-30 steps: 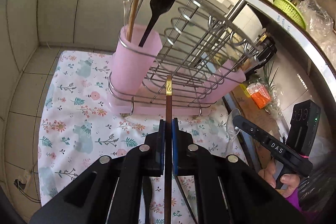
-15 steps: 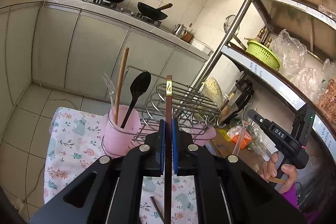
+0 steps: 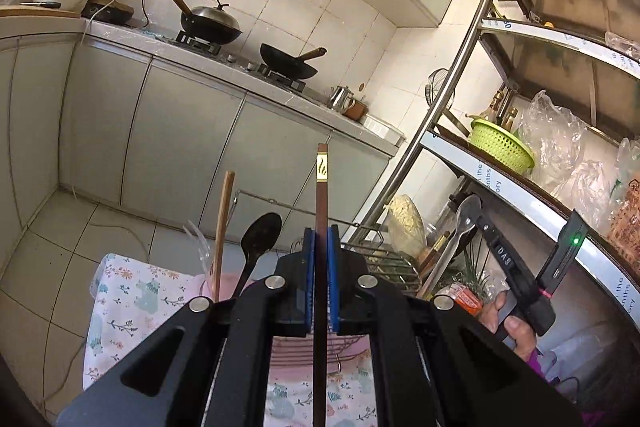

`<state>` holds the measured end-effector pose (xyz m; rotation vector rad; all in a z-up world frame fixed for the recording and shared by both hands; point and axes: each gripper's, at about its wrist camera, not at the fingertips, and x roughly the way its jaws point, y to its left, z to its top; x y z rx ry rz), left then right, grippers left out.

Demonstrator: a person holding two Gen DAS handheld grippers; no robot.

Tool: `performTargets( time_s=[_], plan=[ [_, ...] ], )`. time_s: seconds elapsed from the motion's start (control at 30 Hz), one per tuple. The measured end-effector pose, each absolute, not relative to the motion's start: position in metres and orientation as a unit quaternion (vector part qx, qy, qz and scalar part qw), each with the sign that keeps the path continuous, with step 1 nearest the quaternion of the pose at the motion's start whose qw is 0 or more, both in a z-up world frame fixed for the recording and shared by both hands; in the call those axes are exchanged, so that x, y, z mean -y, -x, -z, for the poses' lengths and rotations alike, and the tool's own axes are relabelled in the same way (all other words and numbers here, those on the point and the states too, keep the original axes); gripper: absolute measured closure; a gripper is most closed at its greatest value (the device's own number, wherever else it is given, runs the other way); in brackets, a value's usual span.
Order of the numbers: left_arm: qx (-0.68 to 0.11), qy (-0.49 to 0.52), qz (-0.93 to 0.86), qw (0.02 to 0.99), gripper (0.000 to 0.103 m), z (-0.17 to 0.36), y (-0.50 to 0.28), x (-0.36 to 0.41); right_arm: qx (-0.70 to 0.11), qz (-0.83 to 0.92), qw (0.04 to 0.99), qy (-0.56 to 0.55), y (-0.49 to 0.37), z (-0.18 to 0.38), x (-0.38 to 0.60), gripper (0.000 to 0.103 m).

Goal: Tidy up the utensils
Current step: 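Lift the dark chopstick and clear spoon up over the holder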

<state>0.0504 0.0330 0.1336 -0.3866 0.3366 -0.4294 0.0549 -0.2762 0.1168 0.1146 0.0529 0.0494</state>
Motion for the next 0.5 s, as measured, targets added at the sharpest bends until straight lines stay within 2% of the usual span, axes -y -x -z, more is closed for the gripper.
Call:
performTargets(
  time_s=[0.5],
  plan=[
    [0.024, 0.163, 0.098, 0.981, 0.098, -0.146, -0.079, -0.025, -0.078, -0.019, 0.995, -0.058, -0.066, -0.054, 0.266, 0.100]
  ],
)
